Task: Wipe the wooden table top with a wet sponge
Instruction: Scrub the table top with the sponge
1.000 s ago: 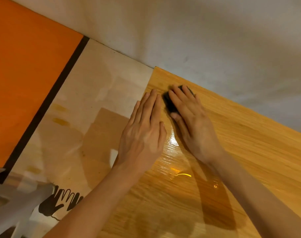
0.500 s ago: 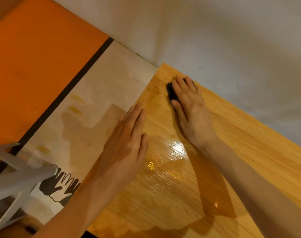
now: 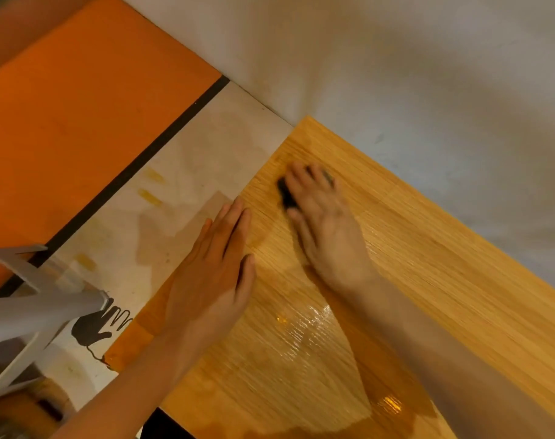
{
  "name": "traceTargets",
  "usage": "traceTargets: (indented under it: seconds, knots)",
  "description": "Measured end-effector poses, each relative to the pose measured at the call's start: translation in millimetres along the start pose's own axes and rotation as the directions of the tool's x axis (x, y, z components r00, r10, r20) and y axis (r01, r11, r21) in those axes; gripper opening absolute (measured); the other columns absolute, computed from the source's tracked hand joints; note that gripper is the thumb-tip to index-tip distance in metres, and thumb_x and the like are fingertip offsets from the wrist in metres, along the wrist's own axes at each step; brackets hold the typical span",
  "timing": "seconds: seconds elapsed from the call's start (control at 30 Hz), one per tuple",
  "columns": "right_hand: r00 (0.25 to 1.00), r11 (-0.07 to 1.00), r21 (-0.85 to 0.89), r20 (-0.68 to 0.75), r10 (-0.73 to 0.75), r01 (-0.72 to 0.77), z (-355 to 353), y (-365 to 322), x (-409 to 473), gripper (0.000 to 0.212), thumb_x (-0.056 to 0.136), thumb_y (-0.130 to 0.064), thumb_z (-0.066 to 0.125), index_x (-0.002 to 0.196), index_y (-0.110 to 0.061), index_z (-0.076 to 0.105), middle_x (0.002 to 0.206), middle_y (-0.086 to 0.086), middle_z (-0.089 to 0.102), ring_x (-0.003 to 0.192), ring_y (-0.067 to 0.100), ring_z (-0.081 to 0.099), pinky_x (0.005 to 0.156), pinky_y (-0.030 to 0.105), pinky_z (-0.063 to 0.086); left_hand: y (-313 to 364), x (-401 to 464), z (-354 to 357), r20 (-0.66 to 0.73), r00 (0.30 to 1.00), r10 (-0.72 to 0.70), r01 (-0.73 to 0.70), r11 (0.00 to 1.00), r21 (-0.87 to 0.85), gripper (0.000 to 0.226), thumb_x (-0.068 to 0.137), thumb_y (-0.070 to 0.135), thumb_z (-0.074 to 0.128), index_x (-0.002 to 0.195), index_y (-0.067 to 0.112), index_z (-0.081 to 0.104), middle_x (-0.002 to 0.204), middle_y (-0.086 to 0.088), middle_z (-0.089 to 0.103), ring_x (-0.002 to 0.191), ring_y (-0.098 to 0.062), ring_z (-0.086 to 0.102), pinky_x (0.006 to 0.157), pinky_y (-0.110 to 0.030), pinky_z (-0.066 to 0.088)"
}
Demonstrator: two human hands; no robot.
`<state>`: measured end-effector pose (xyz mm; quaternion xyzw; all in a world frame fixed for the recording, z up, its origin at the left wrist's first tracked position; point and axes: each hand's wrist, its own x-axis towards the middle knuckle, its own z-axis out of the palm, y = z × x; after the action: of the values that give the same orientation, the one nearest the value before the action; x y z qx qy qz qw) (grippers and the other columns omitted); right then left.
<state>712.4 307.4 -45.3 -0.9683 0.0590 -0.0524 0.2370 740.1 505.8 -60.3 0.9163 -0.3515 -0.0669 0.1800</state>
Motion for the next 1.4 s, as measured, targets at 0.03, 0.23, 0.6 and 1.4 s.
traceTargets:
  seconds: [0.03, 0.23, 0.6, 1.4]
  knots:
    - [0.997, 0.998, -0.011, 0.048, -0.062, 0.062, 0.0, -2.6, -8.9, 0.048, 0.104, -0.032, 0.034, 0.148, -0.013, 0.036, 0.156, 0.003, 0.032, 0.149, 0.019, 0.016, 0.123, 0.039, 0.008, 0.2, 0.1, -0.4, -0.001, 1.000, -0.002, 0.002, 1.000, -0.003, 0.059, 0.107, 0.030, 0.032, 0.159, 0.005, 0.026, 0.169, -0.007, 0.018, 0.157, -0.016, 0.013, 0.128, -0.031, 0.011]
    - [0.998, 0.998, -0.012, -0.017, 0.064, -0.065, -12.9, 46.1, 61.0, 0.046, 0.105, -0.029, 0.035, 0.148, -0.013, 0.036, 0.157, 0.005, 0.031, 0.148, 0.024, 0.017, 0.122, 0.046, 0.012, -0.6, 2.6, 0.7, -0.005, 1.000, -0.023, 0.023, 0.999, 0.028, 0.059, 0.106, 0.032, 0.033, 0.159, 0.005, 0.027, 0.168, -0.007, 0.021, 0.157, -0.016, 0.014, 0.128, -0.027, 0.007]
    - [0.991, 0.992, -0.014, 0.040, -0.124, 0.125, -2.5, 30.0, 49.1, 0.048, 0.103, -0.034, 0.033, 0.148, -0.016, 0.038, 0.155, 0.003, 0.034, 0.148, 0.021, 0.019, 0.122, 0.040, 0.008, -1.4, 1.3, 3.2, -0.052, 0.999, -0.005, 0.006, 1.000, 0.028, 0.059, 0.105, 0.031, 0.036, 0.157, 0.003, 0.032, 0.167, -0.010, 0.024, 0.156, -0.020, 0.021, 0.127, -0.036, 0.018]
    - [0.818, 0.861, -0.048, 0.346, -0.460, 0.505, 18.3, -25.6, 100.6, 0.050, 0.103, -0.044, 0.022, 0.089, -0.018, 0.062, 0.087, -0.003, 0.065, 0.086, 0.018, 0.054, 0.084, 0.032, 0.038, 2.6, -1.0, -3.3, -0.008, 0.999, -0.033, 0.032, 0.999, -0.020, 0.056, 0.108, 0.030, 0.037, 0.159, 0.007, 0.028, 0.168, -0.009, 0.022, 0.157, -0.017, 0.015, 0.128, -0.031, 0.010]
